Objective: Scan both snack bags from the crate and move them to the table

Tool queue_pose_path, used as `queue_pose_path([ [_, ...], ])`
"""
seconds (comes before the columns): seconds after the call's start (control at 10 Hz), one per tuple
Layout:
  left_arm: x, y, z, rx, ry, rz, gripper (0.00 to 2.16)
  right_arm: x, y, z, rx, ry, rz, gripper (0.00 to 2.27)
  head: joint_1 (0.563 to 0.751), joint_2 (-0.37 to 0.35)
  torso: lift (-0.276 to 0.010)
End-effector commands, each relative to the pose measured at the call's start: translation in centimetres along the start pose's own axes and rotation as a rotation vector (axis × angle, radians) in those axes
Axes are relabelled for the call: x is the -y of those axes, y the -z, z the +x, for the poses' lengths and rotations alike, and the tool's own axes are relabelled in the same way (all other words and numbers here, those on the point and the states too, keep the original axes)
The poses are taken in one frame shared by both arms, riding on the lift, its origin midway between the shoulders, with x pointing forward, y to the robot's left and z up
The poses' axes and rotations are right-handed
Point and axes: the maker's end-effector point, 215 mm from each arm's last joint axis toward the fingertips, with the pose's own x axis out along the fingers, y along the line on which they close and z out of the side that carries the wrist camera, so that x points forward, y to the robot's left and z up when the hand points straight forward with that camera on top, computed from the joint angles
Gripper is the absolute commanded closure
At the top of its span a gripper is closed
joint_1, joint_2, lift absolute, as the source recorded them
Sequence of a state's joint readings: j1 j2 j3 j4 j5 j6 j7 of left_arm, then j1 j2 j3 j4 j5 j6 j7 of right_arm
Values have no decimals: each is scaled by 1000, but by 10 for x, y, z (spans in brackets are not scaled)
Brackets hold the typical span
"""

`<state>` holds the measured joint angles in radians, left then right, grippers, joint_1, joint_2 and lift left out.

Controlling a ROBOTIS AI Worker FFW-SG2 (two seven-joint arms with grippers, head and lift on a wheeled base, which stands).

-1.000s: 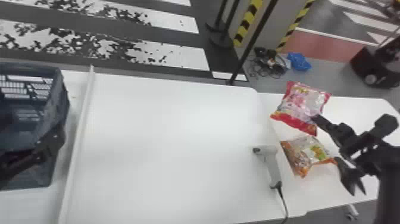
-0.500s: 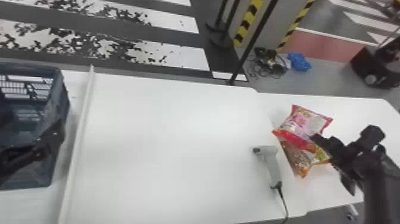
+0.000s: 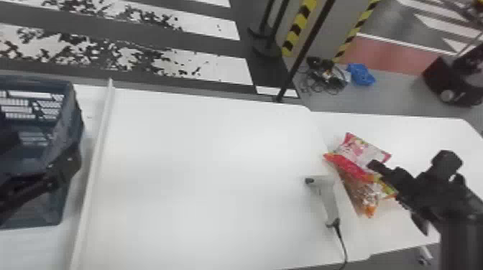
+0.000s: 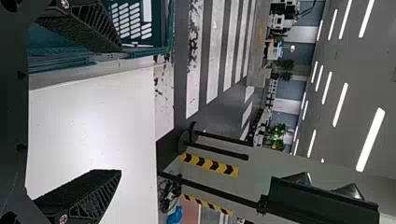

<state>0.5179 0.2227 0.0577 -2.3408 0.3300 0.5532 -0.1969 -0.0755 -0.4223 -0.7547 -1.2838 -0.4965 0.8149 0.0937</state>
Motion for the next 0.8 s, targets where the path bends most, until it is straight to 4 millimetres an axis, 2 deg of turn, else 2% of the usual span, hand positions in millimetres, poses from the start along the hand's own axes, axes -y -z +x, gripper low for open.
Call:
queue_pose_path([
  [0.0, 4, -2, 2, 5, 4, 1, 70, -43, -3, -35, 55, -69, -79, 63, 695, -350, -87],
  [0.2, 6, -3, 2, 8, -2, -1, 70, -100, 11, -76, 112, -113, -218, 66, 695, -350, -87],
  [0.3, 9, -1, 1, 5, 2, -4, 70, -124, 27, -92, 117, -132, -263, 66, 695, -350, -87],
  [0.6, 9, 4, -2, 5, -8, -2, 70, -246, 90, -144, 204, -325, -414, 63, 695, -350, -87],
  [0.7, 9, 7, -5, 8, -15, -6, 70, -287, 116, -163, 237, -398, -466, 63, 695, -329, -87],
])
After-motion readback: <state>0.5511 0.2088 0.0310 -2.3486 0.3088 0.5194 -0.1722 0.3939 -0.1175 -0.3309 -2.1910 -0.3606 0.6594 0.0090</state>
